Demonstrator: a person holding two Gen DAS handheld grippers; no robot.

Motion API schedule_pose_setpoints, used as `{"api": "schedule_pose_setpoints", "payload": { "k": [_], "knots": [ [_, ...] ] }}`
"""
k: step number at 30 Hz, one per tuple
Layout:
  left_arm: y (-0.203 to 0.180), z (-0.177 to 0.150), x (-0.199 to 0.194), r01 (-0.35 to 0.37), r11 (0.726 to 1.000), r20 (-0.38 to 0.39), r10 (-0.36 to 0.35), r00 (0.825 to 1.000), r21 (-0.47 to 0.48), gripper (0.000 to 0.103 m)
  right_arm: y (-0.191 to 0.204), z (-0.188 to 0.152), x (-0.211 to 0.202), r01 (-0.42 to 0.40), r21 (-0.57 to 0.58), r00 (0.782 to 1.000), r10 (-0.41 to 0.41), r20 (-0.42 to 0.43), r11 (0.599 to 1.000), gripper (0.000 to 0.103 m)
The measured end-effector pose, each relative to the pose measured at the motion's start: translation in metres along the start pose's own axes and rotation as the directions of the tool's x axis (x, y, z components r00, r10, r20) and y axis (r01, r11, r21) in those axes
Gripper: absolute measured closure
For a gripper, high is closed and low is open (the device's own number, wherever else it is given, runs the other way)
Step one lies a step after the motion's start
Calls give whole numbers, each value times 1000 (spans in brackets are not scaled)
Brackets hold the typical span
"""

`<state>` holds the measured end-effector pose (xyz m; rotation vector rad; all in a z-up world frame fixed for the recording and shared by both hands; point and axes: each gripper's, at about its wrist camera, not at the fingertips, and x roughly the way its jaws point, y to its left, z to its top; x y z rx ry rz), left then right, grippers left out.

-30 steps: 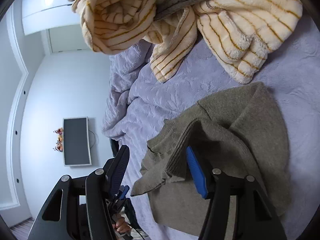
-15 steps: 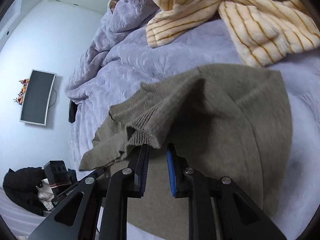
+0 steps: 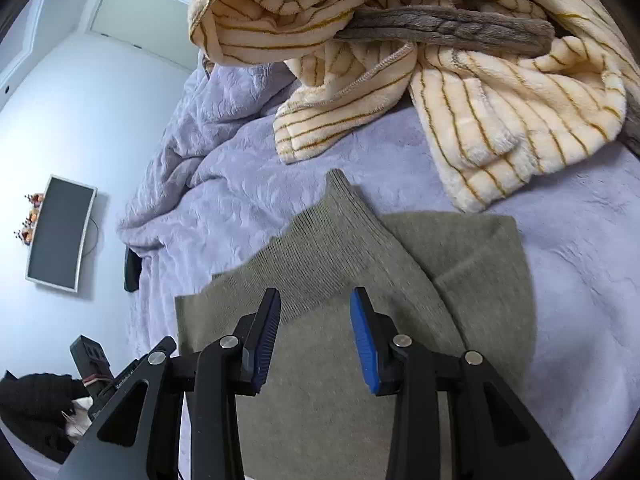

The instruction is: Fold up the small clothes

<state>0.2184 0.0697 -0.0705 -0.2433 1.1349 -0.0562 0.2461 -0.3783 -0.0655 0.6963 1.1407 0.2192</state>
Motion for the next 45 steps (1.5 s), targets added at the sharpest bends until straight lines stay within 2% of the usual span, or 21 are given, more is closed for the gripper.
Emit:
{"api": "schedule_pose_setpoints", "payload": {
  "k": [3, 5, 7, 9, 11, 14, 16, 18, 21, 25, 28, 32, 33, 34, 35, 37, 38, 42, 45],
  "knots": [
    [10, -28, 4, -30, 1000, -60, 30, 998, -2, 80, -11, -25, -11, 23, -11, 999, -24, -24, 1000, 63],
    [18, -45, 12, -61, 998, -110, 59, 992, -16, 80, -25, -42, -9, 79, -8, 996, -80, -46, 997, 63],
    [22, -57, 11, -64, 998, -108, 62, 992, -18, 80, -48, -58, -2, 145, 36, 986, -141, -86, 989, 63],
    [22, -61, 5, -76, 997, -108, 75, 991, -3, 80, -62, -68, -6, 118, 81, 991, -112, -75, 990, 63],
    [23, -66, -3, -87, 996, -113, 88, 990, 10, 80, -64, -72, -17, 126, 84, 991, -121, -60, 988, 63],
    [28, -75, -19, -95, 995, -121, 96, 988, 14, 80, -58, -78, -29, 166, 62, 984, -162, -66, 984, 55],
    [32, -80, -30, -96, 995, -121, 96, 988, 8, 80, -52, -86, -40, 186, 55, 981, -182, -68, 981, 45],
    [36, -90, -41, -123, 992, -127, 122, 984, 6, 80, -47, -96, -51, 196, 45, 979, -192, -68, 980, 43],
    [46, -108, -55, -94, 995, -134, 90, 987, -21, 80, -40, -118, -64, 195, 49, 978, -190, -80, 980, 43],
    [55, -131, -54, -38, 998, -183, 29, 983, -44, 80, -30, -155, -68, 174, 52, 977, -166, -131, 983, 43],
    [63, -139, -53, 58, 995, -190, -73, 979, -83, 80, -15, -182, -61, 169, 18, 971, -163, -175, 985, 43],
    [82, -139, -53, 203, 964, -201, -235, 951, -170, 80, 7, -206, -53, 149, -30, 965, -153, -213, 988, 43],
    [83, -139, -54, 216, 963, -197, -246, 949, -164, 80, 12, -210, -52, 145, -40, 964, -150, -221, 989, 43],
    [83, -138, -55, 214, 966, -201, -241, 949, -147, 80, 17, -214, -50, 140, -48, 962, -147, -229, 989, 43],
    [83, -140, -57, 184, 977, -207, -204, 957, -111, 80, 22, -217, -48, 132, -56, 962, -142, -235, 990, 43],
    [86, -146, -55, 112, 992, -229, -123, 966, -63, 92, 31, -223, -47, 123, -73, 960, -137, -243, 990, 43],
    [90, -151, -52, 95, 994, -245, -107, 964, -61, 92, 34, -224, -45, 122, -81, 959, -138, -247, 989, 43],
    [102, -162, -52, 111, 987, -236, -135, 962, -113, 92, 44, -234, -40, 127, -109, 950, -153, -273, 986, 43],
    [97, -164, -60, 91, 992, -221, -110, 969, -91, 92, 48, -239, -40, 130, -120, 944, -160, -288, 984, 43]
  ]
}}
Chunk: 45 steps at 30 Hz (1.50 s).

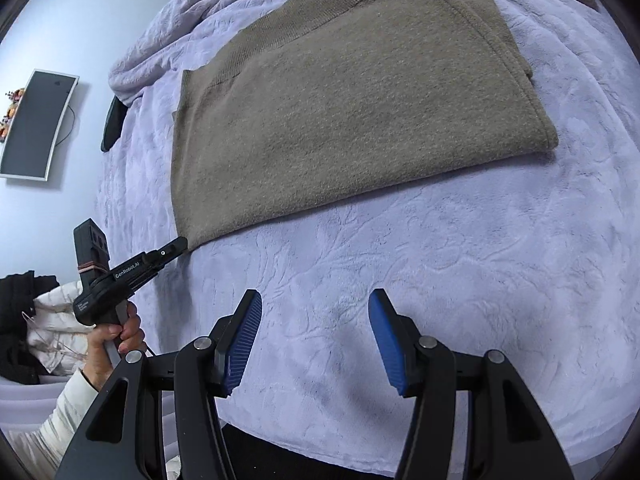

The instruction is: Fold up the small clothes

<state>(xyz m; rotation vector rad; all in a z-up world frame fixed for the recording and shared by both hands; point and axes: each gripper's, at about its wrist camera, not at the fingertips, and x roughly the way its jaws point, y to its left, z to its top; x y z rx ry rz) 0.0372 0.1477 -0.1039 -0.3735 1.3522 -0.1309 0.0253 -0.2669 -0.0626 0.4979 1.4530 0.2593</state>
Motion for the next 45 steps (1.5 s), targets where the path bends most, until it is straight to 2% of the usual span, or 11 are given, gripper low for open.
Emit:
{"api": "schedule_pose_setpoints", "payload": {
  "k": [4, 12, 13, 15, 16, 21, 27, 30, 32, 34, 45],
  "knots": [
    [-2, -8, -10, -71, 997, 3, 71, 997, -5, 92, 8, -5, -3, 5, -12, 1000, -5, -8, 1000, 43],
    [-16, -27, -24, -145, 989, -11, 145, 989, 21, 90, 26, -12, -2, 31, -49, 999, -32, -24, 998, 43],
    [-19, -29, -25, -143, 989, -12, 144, 990, 24, 82, 28, -13, -2, 32, -51, 999, -34, -26, 998, 43],
    [-28, -34, -26, -160, 987, -3, 160, 987, 25, 14, 32, -15, -1, 35, -59, 999, -37, -29, 998, 43],
    [-34, -38, -30, -175, 984, 22, 174, 984, 35, 12, 35, -17, -1, 37, -66, 999, -40, -32, 997, 43],
    [-50, -49, -29, -152, 987, -10, 152, 988, 52, 12, 45, -26, 1, 63, -103, 996, -68, -51, 993, 43],
    [-60, -64, -24, -215, 971, -56, 222, 974, 106, 12, 44, -38, 3, 89, -93, 993, -96, -70, 992, 38],
    [-60, -67, -23, -202, 975, -77, 210, 975, 97, 12, 47, -43, 5, 129, -111, 988, -137, -76, 985, 23],
    [-60, -69, -24, -202, 974, -82, 210, 974, 99, 12, 49, -46, 5, 155, -124, 984, -164, -70, 980, 22],
    [-60, -71, -24, -194, 975, -90, 203, 975, 107, 12, 50, -47, 5, 175, -126, 980, -185, -68, 976, 15],
    [-65, -68, -19, -200, 973, -96, 211, 973, 111, 12, 54, -49, 7, 202, -129, 976, -211, -62, 971, 14]
  ]
}}
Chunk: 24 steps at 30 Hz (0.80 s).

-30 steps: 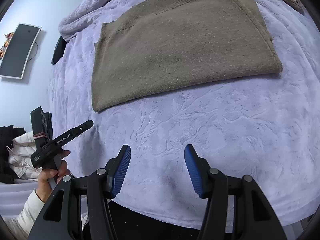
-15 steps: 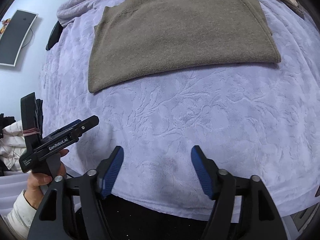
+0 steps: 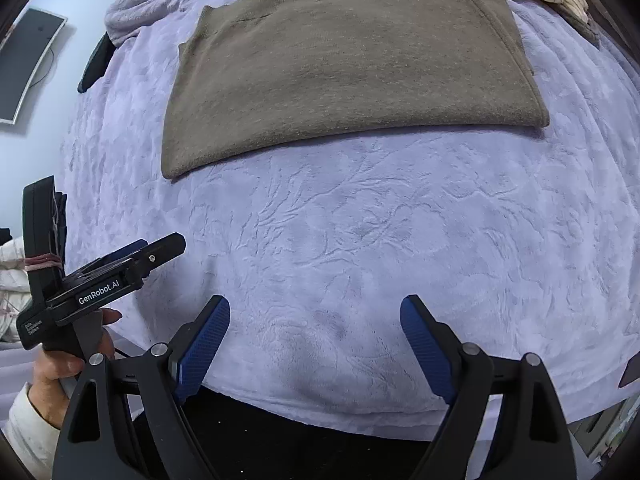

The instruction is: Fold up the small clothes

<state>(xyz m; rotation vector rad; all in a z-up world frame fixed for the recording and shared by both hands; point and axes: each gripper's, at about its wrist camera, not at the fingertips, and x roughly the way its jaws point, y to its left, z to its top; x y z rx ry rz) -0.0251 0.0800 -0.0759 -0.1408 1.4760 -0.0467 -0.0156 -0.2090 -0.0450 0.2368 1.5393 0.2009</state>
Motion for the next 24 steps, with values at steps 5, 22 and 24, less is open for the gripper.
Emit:
{"api": "schedule_pose_setpoints", "payload": {
  "k": [5, 22, 24],
  "knots": [
    [-2, 1, 1, 5, 1000, -5, -5, 1000, 6, 12, 5, 0, 3, 15, -13, 1000, -15, -4, 1000, 14],
    [-7, 3, 3, 8, 1000, 2, -8, 1000, -17, 12, -7, 3, 9, 62, 18, 998, -62, -22, 998, 14],
    [-7, 4, 5, 20, 999, -2, -20, 1000, -28, 12, -10, 2, 11, 65, 28, 997, -64, -35, 998, 14]
  ]
}}
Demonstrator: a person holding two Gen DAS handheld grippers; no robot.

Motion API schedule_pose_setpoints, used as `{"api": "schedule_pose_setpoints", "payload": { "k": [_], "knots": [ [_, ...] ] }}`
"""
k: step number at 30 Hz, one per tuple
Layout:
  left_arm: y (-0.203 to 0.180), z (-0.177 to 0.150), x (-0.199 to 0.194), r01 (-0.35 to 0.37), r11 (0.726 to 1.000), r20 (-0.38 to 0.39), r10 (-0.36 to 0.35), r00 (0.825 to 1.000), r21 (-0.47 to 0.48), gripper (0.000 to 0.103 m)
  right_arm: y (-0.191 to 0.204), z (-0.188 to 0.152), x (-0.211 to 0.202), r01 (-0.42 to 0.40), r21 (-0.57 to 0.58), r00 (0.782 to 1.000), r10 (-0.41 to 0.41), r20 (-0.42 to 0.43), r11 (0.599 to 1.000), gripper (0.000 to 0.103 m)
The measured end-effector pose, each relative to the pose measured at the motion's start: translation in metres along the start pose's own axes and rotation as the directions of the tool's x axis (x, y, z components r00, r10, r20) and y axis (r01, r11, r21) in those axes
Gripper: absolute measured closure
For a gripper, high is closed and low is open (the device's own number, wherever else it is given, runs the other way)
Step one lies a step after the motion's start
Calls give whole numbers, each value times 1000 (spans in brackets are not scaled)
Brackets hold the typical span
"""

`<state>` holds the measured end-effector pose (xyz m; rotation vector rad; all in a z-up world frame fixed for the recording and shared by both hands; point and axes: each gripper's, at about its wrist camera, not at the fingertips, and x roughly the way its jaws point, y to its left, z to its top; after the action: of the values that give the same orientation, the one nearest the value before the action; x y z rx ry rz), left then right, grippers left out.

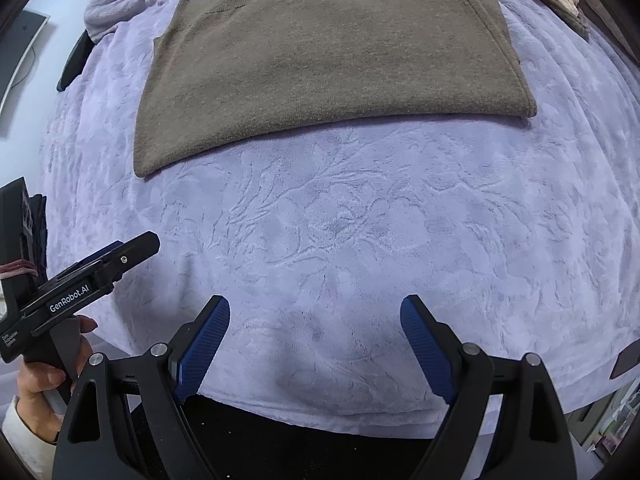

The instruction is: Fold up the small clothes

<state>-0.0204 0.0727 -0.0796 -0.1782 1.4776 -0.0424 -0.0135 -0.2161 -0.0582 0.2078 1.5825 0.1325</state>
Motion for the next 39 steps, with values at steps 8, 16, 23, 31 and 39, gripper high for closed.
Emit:
{"api": "schedule_pose_setpoints", "payload": {
  "k": [8, 16, 23, 31, 39],
  "knots": [
    [0, 1, 4, 54, 998, -17, -54, 998, -25, 12, -8, 3, 3, 14, 9, 999, -14, -29, 1000, 14],
    [-3, 4, 6, 64, 997, -11, -65, 998, -37, 12, -13, 5, 9, 4, 32, 999, -2, -54, 999, 14],
    [9, 18, 7, 192, 970, 38, -188, 981, -151, 12, -15, 13, 11, 24, 22, 998, -23, -56, 999, 14],
    [31, 40, 17, 367, 896, 129, -345, 930, -252, 12, -15, 36, 13, 49, -2, 998, -49, -48, 999, 14],
    [37, 56, 45, 477, 816, 179, -443, 879, -327, 12, -1, 60, 21, 74, -88, 997, -77, -28, 993, 14]
  ]
}}
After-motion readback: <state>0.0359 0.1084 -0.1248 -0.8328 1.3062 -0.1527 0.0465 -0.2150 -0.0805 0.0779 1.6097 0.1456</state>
